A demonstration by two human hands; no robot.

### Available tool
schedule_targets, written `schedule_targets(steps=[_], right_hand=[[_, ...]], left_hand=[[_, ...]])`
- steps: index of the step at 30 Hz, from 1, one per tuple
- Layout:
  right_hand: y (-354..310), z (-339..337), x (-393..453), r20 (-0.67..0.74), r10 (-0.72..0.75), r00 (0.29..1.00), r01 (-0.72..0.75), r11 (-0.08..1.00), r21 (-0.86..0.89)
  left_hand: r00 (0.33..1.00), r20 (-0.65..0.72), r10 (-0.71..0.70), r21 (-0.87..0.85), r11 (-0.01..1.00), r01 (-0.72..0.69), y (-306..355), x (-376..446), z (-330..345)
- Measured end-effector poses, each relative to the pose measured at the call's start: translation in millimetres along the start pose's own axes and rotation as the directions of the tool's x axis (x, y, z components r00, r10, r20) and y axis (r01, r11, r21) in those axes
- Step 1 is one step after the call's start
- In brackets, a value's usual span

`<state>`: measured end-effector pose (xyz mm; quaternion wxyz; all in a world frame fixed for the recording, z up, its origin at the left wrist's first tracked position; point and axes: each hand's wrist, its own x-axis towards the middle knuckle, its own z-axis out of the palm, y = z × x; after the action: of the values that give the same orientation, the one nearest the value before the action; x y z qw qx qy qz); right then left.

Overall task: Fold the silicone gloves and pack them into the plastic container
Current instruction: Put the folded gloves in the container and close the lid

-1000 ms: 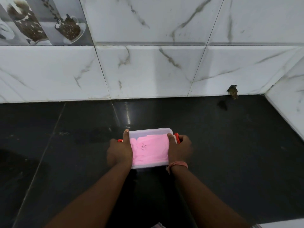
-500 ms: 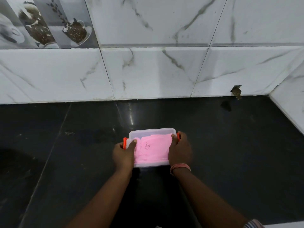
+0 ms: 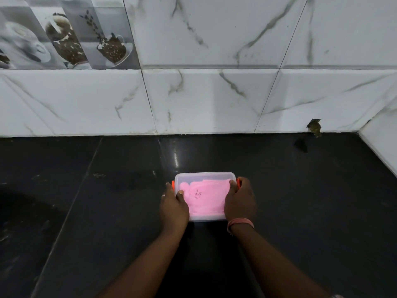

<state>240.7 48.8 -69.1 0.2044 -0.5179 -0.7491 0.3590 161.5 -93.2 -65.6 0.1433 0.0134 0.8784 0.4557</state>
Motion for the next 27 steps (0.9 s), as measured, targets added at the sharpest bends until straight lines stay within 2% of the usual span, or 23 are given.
schedule_targets(steps=[3,5,7,11,15,19,27], right_hand=[[2.2,0.5,2.1,0.055,0.050,0.997,-0.047,0.998,-0.044],[2.9,0.4,6.5,0.151,0.160,0.975,-0.151,0.986,-0.071],[-0.3,-2.2,13.3,0.236,0.240,0.941,-0.232,0.971,-0.063],[-15.5,-7.1,37.2,0.300,0.193,0.934,-0.212,0.977,0.032],[-38.9,-12.0,68.4,0.215,0.053,0.975,-0.084,0.987,0.140],[-64.6,-2.1,108.7,0.152,-0.022,0.988,-0.003,0.987,0.158],[-89.3,23.7,167.7,0.218,0.021,0.976,-0.056,0.986,0.155]], left_hand=[[0.987,0.013,-0.160,-0.220,0.962,0.159,0.6,16.7,-9.9],[0.948,0.133,-0.289,-0.346,0.883,0.318,-1.1,32.3,-16.0],[0.920,0.237,-0.311,-0.430,0.816,0.387,5.0,39.0,-21.5],[0.940,0.211,-0.269,-0.474,0.813,0.339,32.1,50.7,-28.8],[0.958,0.233,-0.166,-0.505,0.821,0.265,69.0,76.3,-23.8],[0.970,0.224,-0.094,-0.449,0.873,0.189,98.2,109.0,-14.0],[0.973,0.143,-0.183,-0.327,0.919,0.221,95.4,195.6,26.6]])
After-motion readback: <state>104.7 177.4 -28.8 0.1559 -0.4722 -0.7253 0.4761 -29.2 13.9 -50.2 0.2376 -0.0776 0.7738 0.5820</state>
